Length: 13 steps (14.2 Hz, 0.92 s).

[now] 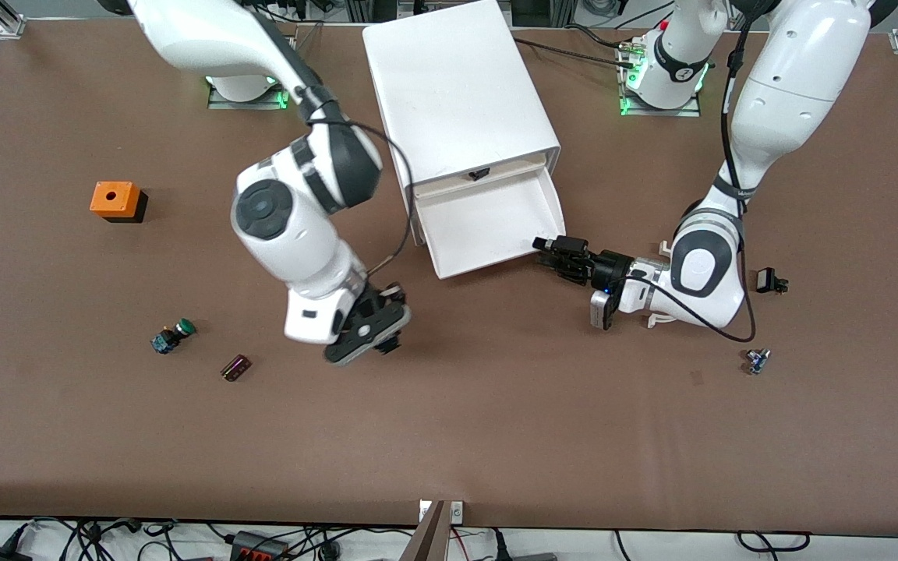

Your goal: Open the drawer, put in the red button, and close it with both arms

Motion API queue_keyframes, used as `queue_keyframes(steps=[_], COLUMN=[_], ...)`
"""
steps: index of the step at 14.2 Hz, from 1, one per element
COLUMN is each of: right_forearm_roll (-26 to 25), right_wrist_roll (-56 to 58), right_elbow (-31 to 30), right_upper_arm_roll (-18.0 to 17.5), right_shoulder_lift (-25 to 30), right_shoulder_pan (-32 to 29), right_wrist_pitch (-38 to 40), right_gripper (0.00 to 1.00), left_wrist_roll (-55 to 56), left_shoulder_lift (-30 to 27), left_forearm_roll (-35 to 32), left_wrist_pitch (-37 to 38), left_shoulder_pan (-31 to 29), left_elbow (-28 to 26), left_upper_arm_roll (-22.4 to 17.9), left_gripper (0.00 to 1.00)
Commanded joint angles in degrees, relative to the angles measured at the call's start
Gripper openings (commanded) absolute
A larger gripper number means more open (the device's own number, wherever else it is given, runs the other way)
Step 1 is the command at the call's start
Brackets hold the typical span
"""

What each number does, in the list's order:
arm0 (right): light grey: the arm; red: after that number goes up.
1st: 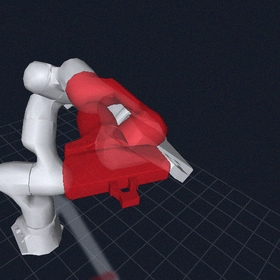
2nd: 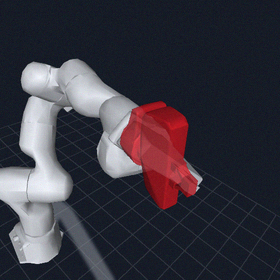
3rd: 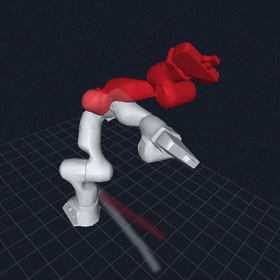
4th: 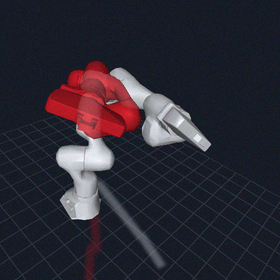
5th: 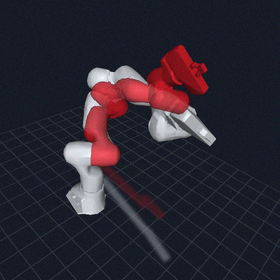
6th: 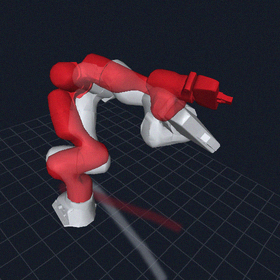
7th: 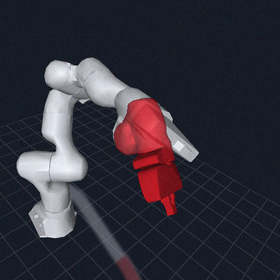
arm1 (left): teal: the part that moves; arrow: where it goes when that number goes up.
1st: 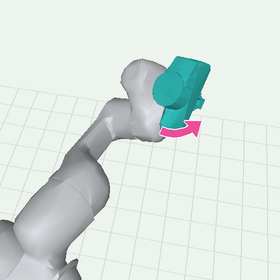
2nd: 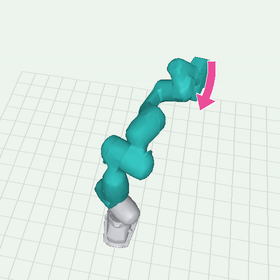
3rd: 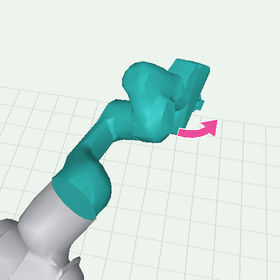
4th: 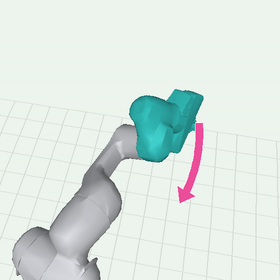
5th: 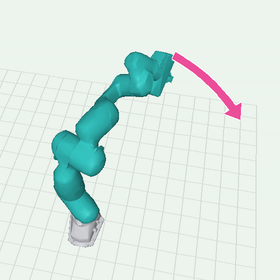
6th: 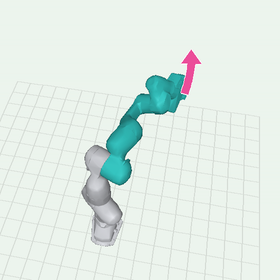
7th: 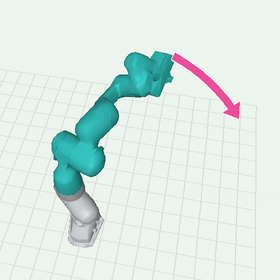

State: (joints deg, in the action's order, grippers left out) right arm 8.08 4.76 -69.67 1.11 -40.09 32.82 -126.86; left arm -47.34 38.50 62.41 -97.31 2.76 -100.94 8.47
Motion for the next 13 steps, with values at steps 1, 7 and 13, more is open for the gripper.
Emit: queue_keyframes(steps=[1, 7, 13], right_forearm_roll=[-0.8, -5.4, -5.4], right_wrist_roll=[-11.6, -32.5, -32.8], right_elbow=[1.4, 1.2, 1.3], right_upper_arm_roll=[1.8, 1.7, 1.6], right_shoulder_lift=[-1.0, -1.8, -1.7], right_shoulder_pan=[5.5, 14.9, 16.8], right_wrist_pitch=[-0.9, 0.6, 13.7], right_gripper=[0.0, 0.0, 0.0], left_wrist_roll=[12.3, 39.4, 46.8], left_shoulder_lift=[-5.0, -10.8, -12.2], left_forearm_roll=[-7.7, -31.4, -56.8], left_wrist_pitch=[4.0, 13.5, 12.7], left_shoulder_pan=[-0.7, -2.9, -1.8], left_elbow=[2.6, 12.4, 15.1], left_upper_arm_roll=[0.0, 0.0, 0.8], left_gripper=[1.0, 1.0, 1.0])
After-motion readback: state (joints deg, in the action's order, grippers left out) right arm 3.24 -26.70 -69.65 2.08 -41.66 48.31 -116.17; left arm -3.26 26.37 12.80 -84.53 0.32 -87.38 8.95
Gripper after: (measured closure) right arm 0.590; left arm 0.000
